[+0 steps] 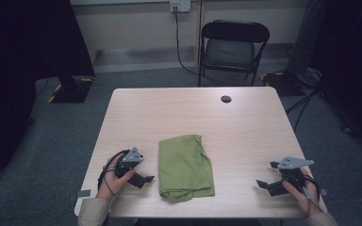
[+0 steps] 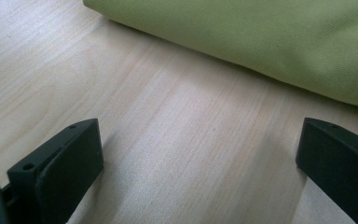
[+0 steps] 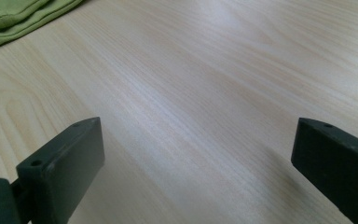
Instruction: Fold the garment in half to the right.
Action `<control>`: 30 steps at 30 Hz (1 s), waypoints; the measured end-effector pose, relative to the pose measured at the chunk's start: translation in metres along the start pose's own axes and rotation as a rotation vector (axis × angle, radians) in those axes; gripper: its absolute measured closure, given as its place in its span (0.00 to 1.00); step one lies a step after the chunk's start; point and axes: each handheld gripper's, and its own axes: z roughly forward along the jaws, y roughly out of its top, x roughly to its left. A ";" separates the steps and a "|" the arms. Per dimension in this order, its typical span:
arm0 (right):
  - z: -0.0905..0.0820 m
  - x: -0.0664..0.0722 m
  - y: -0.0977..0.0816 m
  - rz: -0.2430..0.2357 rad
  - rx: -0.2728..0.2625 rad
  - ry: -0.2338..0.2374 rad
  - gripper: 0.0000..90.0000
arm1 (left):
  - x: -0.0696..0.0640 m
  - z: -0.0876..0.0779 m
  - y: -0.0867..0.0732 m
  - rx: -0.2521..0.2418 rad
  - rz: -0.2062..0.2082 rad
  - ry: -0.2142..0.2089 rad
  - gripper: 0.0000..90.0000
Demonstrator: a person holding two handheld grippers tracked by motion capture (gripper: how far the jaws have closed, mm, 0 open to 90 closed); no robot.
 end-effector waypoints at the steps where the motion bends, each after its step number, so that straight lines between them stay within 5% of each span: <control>1: 0.000 0.000 -0.001 0.002 -0.001 -0.001 0.01 | 0.000 0.000 0.000 0.000 0.001 0.000 0.00; 25: -0.012 -0.008 -0.012 0.005 0.025 -0.043 0.01 | 0.000 0.000 0.000 0.000 0.000 0.000 0.00; 30: -0.012 -0.008 -0.015 -0.023 0.072 -0.068 0.00 | 0.000 0.000 0.000 0.000 0.000 0.000 0.00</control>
